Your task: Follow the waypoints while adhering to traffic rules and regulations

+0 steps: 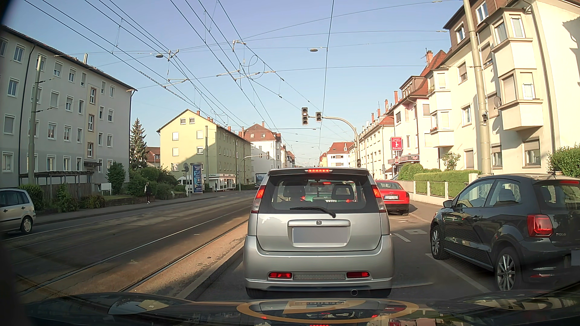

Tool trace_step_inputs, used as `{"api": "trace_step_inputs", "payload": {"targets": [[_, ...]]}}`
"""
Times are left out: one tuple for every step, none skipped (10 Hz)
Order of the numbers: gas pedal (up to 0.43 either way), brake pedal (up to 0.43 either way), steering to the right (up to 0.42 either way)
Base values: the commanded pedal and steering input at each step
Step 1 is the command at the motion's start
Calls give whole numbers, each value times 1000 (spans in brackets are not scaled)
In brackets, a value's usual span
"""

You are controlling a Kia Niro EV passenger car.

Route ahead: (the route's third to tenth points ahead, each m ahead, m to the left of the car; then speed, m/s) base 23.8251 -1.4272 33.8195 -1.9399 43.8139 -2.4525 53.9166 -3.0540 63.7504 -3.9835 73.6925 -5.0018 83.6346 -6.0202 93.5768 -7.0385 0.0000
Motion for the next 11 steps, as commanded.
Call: {"api": "trace_step_inputs", "payload": {"targets": [[0, 226, -2], [0, 226, -2], [0, 226, -2], [0, 226, -2], [0, 226, -2], [0, 226, -2], [0, 226, -2], [0, 226, -2], [0, 226, -2], [0, 226, -2], [0, 226, -2]]}}
